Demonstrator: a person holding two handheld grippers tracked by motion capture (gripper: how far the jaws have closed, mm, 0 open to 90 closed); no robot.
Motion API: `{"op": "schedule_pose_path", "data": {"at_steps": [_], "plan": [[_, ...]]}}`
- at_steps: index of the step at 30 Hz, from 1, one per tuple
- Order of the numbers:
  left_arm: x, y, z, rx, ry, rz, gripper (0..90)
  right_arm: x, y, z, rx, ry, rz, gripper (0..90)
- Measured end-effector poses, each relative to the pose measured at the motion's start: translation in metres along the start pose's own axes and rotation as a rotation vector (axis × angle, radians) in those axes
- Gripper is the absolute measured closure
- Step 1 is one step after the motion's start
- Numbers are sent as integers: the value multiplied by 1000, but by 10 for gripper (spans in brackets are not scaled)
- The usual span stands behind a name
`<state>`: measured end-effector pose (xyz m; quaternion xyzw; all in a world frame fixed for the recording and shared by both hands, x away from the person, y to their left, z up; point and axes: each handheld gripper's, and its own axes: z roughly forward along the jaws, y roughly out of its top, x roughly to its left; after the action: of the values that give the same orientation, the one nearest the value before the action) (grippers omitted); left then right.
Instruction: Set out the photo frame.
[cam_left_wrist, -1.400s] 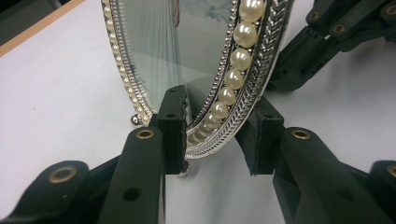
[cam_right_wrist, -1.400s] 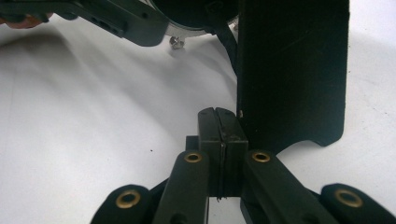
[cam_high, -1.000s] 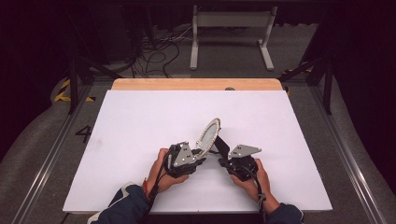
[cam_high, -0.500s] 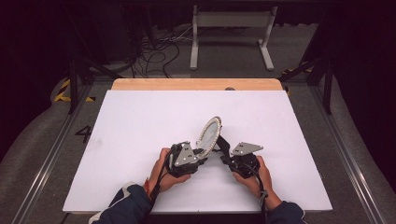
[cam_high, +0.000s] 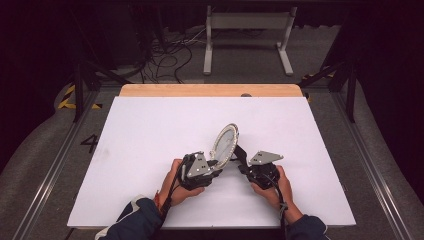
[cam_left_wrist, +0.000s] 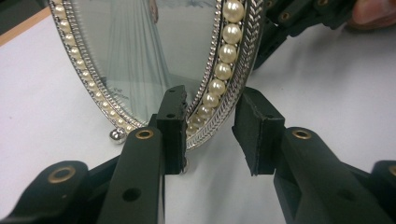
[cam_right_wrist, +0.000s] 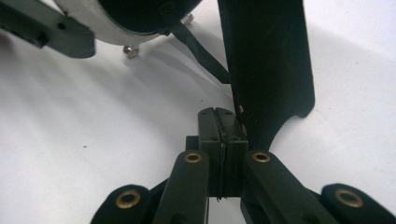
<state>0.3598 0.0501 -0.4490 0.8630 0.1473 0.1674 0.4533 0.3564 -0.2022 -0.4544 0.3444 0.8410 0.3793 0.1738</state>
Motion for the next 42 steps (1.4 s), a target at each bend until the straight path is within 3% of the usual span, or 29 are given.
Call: {"op": "schedule_pose_path", "data": {"at_steps": [16, 26, 30, 36, 42], "plan": [[-1, 1, 2, -8, -18, -9, 693, -8, -1, 1, -1, -23, 22, 900], [2, 1, -3, 0, -34, 2, 660, -9, -2, 0, -13, -16, 41, 875], [5, 1, -11, -8, -38, 4, 646, -5, 0, -3, -30, -10, 31, 855], [9, -1, -23, 18, -43, 28, 600, 6, 2, -7, -57, 8, 9, 788], [13, -7, -35, 36, -5, 26, 505, 17, 5, -9, -82, 24, -6, 718]]}}
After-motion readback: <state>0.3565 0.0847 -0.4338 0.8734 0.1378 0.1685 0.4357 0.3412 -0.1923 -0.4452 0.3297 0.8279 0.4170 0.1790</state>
